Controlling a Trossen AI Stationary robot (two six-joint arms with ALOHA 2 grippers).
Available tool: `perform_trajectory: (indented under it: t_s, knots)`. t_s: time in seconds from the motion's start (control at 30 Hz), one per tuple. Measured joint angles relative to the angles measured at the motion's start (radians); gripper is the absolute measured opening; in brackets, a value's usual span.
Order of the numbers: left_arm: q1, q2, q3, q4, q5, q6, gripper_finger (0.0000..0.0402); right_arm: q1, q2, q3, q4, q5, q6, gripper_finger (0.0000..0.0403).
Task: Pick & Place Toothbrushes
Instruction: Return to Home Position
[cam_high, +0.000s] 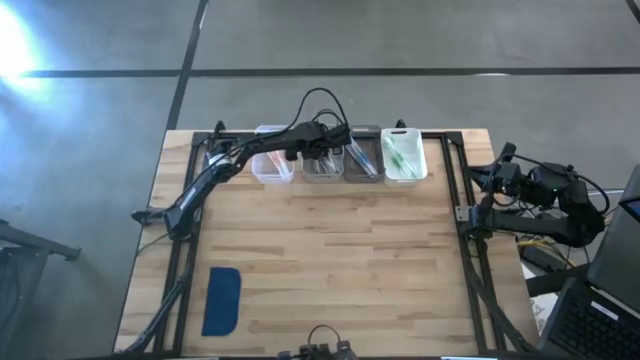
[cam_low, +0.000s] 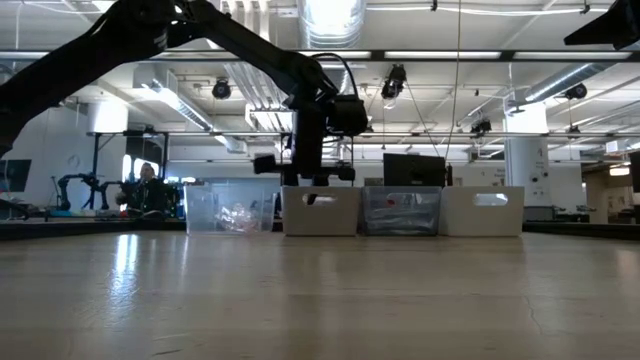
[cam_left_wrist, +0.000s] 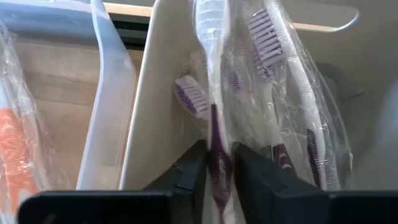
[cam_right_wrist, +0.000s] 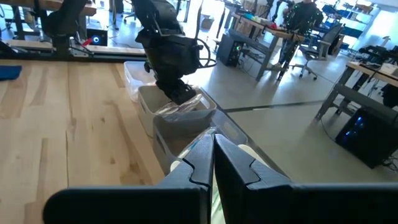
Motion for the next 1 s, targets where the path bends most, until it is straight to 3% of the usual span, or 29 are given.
perform_trajectory:
  t_s: [0.17, 0.43, 0.87, 1.0]
  knots:
    - [0.0, 0.0, 0.0, 0.001, 0.0, 0.001, 0.0049, 0.0, 0.0, 0.0, 0.0, 0.0, 0.001, 0.0008]
    - [-0.005, -0.002, 0.052, -0.003, -0.01, 0.022, 0.0036, 0.0, 0.0, 0.0, 0.0, 0.0, 0.0, 0.0008]
    - [-0.034, -0.007, 0.296, -0.236, -0.117, -0.02, 0.0028, 0.0, 0.0, 0.0, 0.0, 0.0, 0.001, 0.0008]
    - [-0.044, -0.039, 0.366, -0.241, -0.134, -0.148, 0.0028, 0.0, 0.0, 0.0, 0.0, 0.0, 0.0, 0.0008]
